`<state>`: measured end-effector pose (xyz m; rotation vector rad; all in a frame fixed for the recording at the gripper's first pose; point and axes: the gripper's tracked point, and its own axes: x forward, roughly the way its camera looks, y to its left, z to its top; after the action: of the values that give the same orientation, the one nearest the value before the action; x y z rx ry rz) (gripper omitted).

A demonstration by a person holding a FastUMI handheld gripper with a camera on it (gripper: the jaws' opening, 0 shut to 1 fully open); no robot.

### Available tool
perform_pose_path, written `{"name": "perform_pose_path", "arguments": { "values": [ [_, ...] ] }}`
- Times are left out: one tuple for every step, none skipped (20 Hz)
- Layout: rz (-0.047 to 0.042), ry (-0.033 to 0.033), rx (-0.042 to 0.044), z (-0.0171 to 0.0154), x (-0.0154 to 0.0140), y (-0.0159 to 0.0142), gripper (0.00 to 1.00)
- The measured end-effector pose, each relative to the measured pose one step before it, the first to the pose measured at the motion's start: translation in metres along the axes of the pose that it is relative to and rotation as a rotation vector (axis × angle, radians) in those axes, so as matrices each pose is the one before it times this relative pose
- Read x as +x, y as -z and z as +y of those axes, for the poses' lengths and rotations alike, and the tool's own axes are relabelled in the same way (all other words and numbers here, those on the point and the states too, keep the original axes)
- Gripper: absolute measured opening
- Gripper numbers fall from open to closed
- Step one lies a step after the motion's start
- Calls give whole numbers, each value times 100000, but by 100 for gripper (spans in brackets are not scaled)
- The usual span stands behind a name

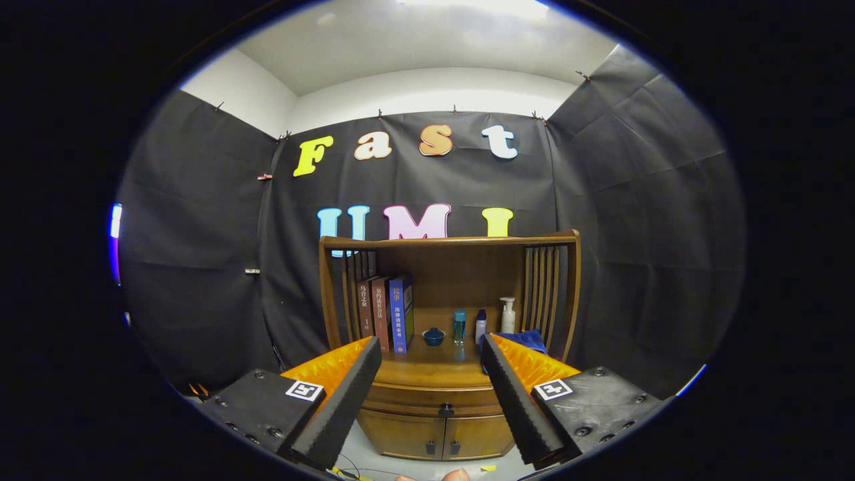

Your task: Pull open the drawer, take out the items inside it, and place them on the countertop above the cabinet.

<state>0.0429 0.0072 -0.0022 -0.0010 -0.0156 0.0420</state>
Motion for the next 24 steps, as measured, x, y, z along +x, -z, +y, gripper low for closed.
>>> {"name": "perform_pose_path", "arguments": {
  "values": [
    [-658, -357, 1051, -133, 1521, 198, 99],
    [-525, -446, 1052, -113, 1410, 455, 99],
    [-1177, -1330, 1029, -59, 1412, 479, 99],
    [-427, -93, 857, -263, 1448, 610, 99],
    [174, 308, -4, -532, 1535, 1077, 99],
    [214, 351, -1164, -406, 1337, 1357, 99],
    [729, 871, -2116, -437, 1358, 1474, 99],
    [964, 1075, -2755, -409, 1307, 1668, 99],
    [1308, 2638, -2880, -500, 1164, 1858, 99],
    [1497, 1927, -2044, -320, 1016, 2191, 99],
    [847, -55, -594, 182, 814, 2071, 99],
    [2468, 351, -175, 300, 722, 2476, 99],
    [2792, 344, 135, 159, 705, 2499, 99],
    [3381, 357, -287, 85, 773, 2613, 99],
    [3300, 974, -351, -33, 774, 2524, 99],
    [2414, 9, 147, 87, 676, 2584, 99],
    [2211, -153, 310, 76, 451, 1925, 99],
    [1880, -84, 746, 45, 517, 1759, 99],
    [2018, -402, 710, 142, 559, 1381, 99],
    [1524, 96, 879, 260, 617, 749, 99],
    [974, -302, 885, 40, 648, 717, 99],
    [815, -226, 987, -14, 560, 505, 99],
    [1198, 645, 974, -226, 415, 602, 99],
    [1670, -296, 1203, 6, 349, 797, 99]
  ]
}}
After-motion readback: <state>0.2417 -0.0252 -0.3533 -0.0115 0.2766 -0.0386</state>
